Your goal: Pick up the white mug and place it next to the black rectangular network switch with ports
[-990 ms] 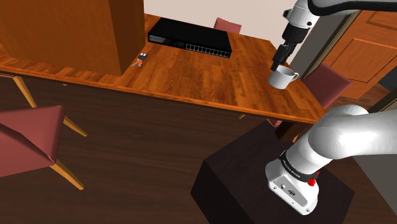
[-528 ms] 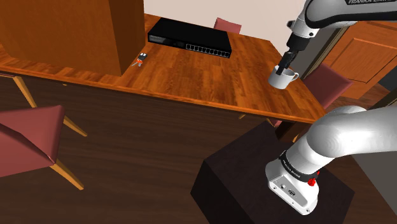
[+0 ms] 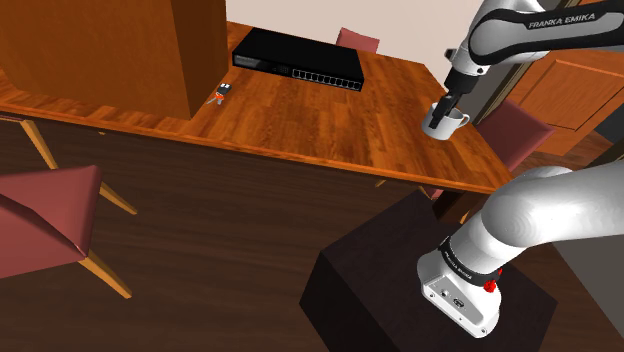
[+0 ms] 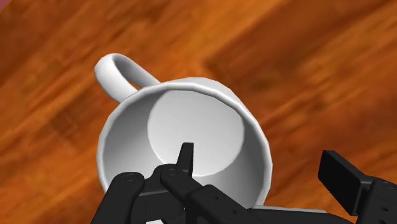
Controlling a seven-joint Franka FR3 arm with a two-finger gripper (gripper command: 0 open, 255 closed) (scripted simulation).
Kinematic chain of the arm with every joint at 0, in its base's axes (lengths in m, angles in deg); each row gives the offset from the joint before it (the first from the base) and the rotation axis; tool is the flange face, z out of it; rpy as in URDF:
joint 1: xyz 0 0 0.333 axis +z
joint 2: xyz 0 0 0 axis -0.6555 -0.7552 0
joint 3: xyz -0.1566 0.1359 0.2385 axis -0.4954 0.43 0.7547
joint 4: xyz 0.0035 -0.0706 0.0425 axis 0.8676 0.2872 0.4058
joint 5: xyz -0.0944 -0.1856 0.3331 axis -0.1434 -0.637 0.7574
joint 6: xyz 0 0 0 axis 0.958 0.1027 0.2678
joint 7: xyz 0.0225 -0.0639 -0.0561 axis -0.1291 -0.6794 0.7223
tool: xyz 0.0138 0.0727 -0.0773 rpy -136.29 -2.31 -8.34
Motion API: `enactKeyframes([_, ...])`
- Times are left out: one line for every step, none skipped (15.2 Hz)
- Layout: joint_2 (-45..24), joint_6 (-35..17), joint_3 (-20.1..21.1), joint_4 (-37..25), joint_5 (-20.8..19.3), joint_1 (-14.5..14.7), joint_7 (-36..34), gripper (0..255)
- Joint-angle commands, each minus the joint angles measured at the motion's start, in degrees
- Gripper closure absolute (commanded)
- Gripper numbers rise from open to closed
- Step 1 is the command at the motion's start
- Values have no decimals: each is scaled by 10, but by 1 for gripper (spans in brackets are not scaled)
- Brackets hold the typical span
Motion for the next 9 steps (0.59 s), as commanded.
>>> enactKeyframes([0, -6, -2, 5, -2, -1, 1, 0])
enactKeyframes([0, -6, -2, 5, -2, -1, 1, 0])
enactKeyframes([0, -6, -2, 5, -2, -1, 1, 0])
enactKeyframes([0, -6, -2, 5, -2, -1, 1, 0])
enactKeyframes([0, -6, -2, 5, -2, -1, 1, 0])
enactKeyframes([0, -6, -2, 5, -2, -1, 1, 0])
enactKeyframes([0, -6, -2, 5, -2, -1, 1, 0])
enactKeyframes([0, -6, -2, 5, -2, -1, 1, 0])
enactKeyframes([0, -6, -2, 5, -2, -1, 1, 255])
